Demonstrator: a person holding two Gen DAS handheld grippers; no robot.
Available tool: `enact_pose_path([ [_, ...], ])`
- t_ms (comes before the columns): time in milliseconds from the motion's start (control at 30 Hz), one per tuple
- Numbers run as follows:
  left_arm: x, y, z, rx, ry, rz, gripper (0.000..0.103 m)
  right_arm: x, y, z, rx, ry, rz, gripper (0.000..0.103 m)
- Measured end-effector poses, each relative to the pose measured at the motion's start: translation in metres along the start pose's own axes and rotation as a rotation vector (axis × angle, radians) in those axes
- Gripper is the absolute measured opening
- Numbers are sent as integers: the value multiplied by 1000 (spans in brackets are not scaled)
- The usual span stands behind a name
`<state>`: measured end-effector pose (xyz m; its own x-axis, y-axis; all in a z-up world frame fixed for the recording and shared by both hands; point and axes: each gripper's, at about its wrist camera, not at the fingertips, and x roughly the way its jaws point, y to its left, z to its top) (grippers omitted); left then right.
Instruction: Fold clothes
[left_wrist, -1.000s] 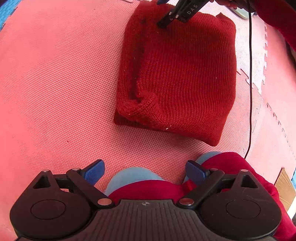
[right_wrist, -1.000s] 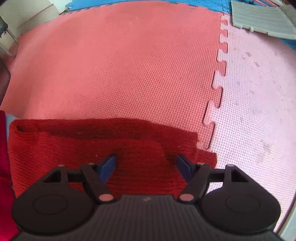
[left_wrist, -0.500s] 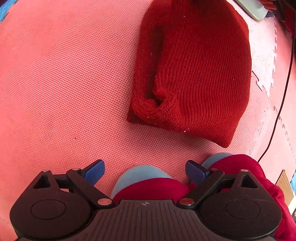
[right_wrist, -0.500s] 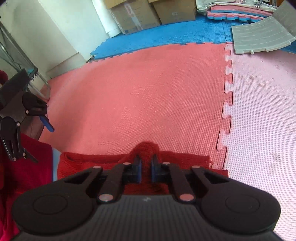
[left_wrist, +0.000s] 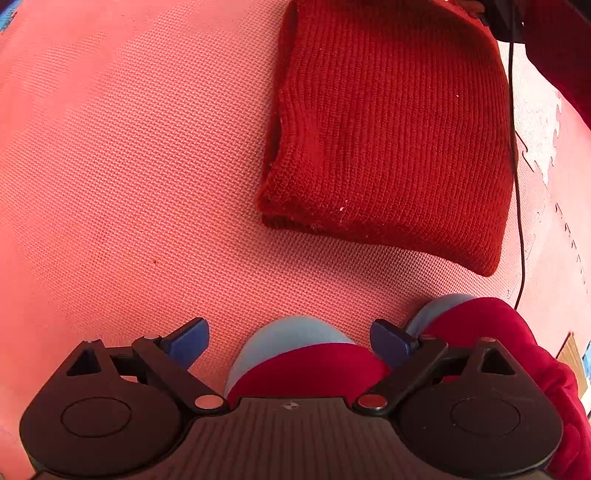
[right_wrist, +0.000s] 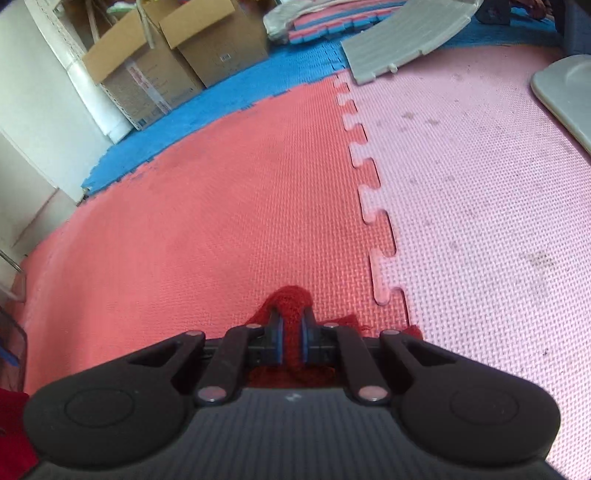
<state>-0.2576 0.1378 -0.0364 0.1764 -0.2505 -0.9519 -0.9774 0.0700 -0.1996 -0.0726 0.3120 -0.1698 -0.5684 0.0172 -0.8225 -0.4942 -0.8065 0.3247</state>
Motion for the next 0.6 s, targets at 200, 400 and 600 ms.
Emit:
enact_pose_path([
  [200, -6, 1, -2, -3, -5, 7, 95, 11, 5, 3, -34, 69, -68, 10],
  [400, -1, 5, -7, -10, -41, -11, 95, 7, 19, 17, -170, 197, -69, 12],
  [600, 2, 12, -16, -37, -36, -25, 95, 15, 37, 33, -416, 322, -121, 55],
])
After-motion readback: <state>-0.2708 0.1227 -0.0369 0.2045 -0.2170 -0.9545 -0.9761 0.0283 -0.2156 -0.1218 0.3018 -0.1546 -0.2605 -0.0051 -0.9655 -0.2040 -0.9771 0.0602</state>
